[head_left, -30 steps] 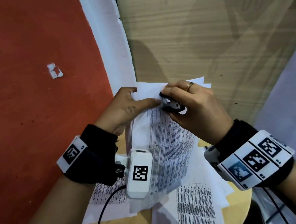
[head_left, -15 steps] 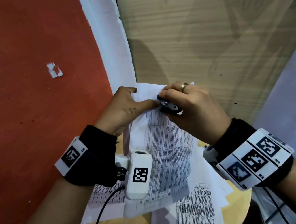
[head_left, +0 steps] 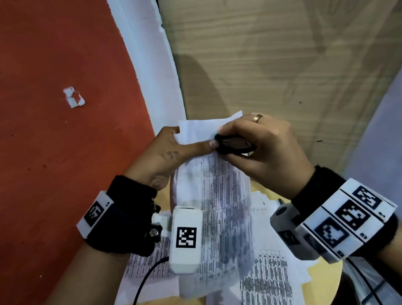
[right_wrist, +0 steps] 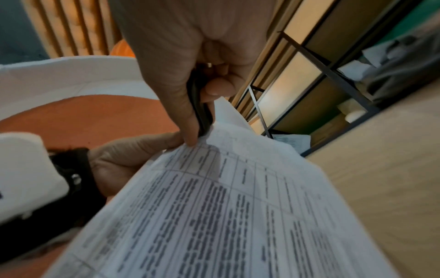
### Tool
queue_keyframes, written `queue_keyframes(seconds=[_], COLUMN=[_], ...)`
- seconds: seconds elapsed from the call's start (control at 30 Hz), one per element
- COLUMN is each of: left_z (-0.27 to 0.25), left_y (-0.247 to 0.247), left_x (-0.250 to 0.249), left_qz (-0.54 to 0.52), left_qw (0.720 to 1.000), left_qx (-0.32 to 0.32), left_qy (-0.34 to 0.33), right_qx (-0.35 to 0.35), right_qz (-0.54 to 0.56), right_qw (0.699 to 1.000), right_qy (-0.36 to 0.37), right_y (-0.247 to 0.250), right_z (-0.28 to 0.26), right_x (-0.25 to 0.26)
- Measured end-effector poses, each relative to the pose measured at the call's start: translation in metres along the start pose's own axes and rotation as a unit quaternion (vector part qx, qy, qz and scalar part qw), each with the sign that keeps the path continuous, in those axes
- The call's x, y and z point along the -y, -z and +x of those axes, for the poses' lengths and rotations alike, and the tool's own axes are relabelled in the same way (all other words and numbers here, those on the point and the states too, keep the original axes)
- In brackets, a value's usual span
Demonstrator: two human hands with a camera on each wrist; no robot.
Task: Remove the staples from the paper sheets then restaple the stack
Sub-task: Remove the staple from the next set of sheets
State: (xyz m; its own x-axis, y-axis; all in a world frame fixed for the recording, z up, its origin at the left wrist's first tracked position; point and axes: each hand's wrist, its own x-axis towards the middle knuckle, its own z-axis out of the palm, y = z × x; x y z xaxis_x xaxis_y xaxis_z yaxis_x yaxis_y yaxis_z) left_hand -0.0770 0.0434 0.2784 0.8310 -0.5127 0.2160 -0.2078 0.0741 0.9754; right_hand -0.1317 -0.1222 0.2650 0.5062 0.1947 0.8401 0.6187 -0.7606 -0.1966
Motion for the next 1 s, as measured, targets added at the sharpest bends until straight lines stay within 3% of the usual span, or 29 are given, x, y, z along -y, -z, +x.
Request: queue_keyframes(seconds=[0.27,0.5,0.73,0.8,0.93,1.0], left_z=[0.001,0.0,0.006,0.008,0.008,0.007], left_y=[-0.002,-0.011,-0.012,-0.011,-0.005,-0.001], left_x=[-0.002,0.002,0.009,0.013,0.016,0.015], left_qz=[-0.026,0.027,0.066,0.075,0.092,0.094], left_qw=[1.0,0.997,0.993,0.991,0.987,0.987], left_qx=[0.005,-0.036,-0.072,-0.093,-0.114,-0.111], left_qy=[-0.016,-0.059,-0.061,-0.061,-0.066,-0.068], right_qx=[-0.043,-0.064,-0.056,-0.065,-0.107,-0.082], right_qz=[0.109,0.142,0.04,0.028,0.038,0.025], right_qw=[0.99,0.98,0.998,0.997,0.99,0.986], right_qy=[-0.081,-0.125,-0.005,-0.003,-0.088,-0.143], right_y=[0.005,0.005,0.003,0.002,0.003,0.004], right_z=[-0.002,-0.003,-0.006,-0.007,-0.011,-0.019], right_x=[-0.001,-0.001,-0.004,-0.004,-0.012,-0.019])
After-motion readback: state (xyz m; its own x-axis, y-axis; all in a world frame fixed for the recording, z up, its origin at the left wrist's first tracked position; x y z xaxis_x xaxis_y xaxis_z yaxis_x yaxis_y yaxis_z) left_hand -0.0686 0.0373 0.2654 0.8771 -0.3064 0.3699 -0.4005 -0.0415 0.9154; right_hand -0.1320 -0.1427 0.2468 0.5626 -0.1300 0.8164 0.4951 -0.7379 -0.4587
